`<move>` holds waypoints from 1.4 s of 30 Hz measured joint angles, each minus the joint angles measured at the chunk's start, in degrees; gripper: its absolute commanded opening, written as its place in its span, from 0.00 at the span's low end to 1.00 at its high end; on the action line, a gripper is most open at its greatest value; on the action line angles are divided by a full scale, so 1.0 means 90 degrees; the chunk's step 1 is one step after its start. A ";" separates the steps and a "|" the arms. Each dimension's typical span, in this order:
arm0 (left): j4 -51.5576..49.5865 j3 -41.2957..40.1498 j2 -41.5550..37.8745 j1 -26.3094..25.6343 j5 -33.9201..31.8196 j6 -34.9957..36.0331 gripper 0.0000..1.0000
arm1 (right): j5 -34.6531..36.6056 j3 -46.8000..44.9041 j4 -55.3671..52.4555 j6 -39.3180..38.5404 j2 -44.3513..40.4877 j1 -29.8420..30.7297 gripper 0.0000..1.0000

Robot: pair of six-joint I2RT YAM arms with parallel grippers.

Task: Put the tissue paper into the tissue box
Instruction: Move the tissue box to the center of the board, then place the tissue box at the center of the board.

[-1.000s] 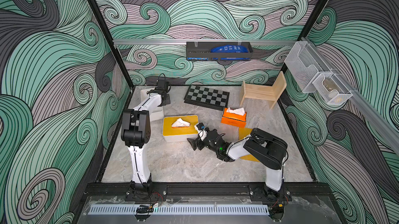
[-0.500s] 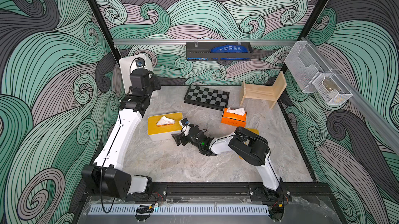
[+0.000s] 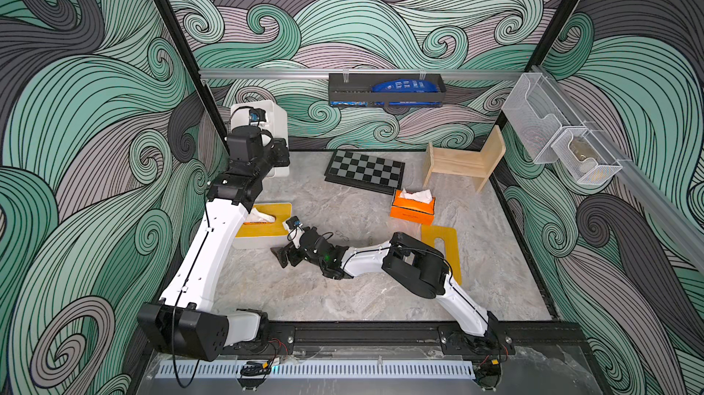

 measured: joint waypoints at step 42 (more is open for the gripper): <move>-0.0236 -0.4422 -0.0984 -0.5221 0.0556 0.4376 0.00 | -0.0374 -0.6586 -0.3745 -0.0483 -1.1215 -0.4507 1.00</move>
